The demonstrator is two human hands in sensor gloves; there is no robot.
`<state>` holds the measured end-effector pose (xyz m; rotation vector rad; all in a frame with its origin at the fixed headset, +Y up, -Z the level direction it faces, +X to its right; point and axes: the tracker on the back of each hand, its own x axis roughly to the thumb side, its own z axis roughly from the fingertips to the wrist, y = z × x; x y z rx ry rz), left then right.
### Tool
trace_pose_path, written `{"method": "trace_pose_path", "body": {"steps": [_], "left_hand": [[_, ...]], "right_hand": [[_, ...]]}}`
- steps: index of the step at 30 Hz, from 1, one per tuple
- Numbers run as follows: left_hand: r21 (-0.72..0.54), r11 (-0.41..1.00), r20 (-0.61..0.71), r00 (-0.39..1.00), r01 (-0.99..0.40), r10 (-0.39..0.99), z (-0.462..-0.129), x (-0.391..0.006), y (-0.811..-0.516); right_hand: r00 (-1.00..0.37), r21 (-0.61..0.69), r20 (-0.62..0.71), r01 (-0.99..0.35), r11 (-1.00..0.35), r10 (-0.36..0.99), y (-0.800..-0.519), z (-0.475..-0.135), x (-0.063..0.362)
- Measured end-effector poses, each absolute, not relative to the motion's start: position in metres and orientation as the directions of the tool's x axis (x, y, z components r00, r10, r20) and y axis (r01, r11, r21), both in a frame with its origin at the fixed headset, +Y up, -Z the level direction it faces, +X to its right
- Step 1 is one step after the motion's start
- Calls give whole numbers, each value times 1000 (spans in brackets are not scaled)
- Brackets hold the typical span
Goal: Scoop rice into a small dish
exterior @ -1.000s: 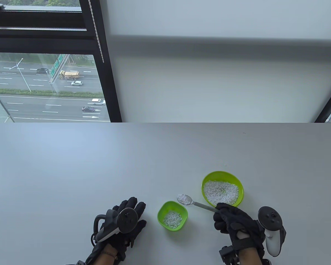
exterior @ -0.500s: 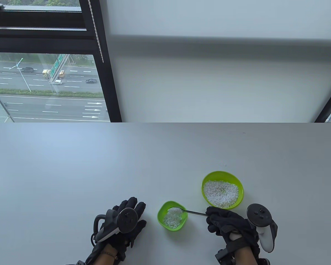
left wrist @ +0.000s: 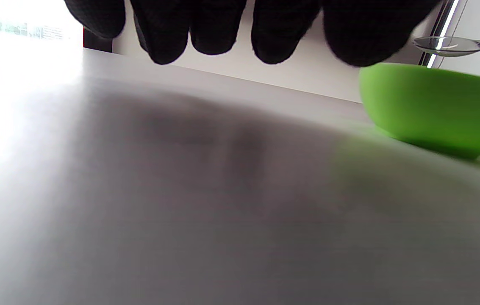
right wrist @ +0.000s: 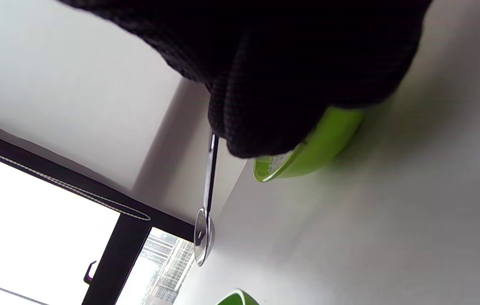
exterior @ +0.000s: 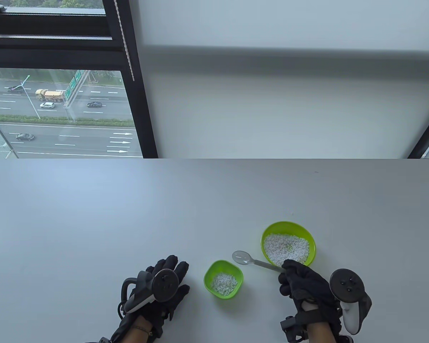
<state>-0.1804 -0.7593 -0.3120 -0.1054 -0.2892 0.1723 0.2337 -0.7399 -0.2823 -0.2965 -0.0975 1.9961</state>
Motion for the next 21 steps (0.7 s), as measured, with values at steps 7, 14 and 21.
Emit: {"method": "trace_pose_path", "body": {"steps": [7,14,21], "left_hand": [[-129,980,274,944,-154,185,-312,-180,-759],[-131,980,274,945,-150,181,-312,-180,-759],[-134,978,270,944,-157,189,-312,-181,-759]], "right_hand": [[-428,-512,-208,-719,-471,879,-737,-271,269],[-601,-636,-290,-460,-619,744,-736,-266,278],[-757,-568,-323,-325,-756,568,-736,-273,259]]}}
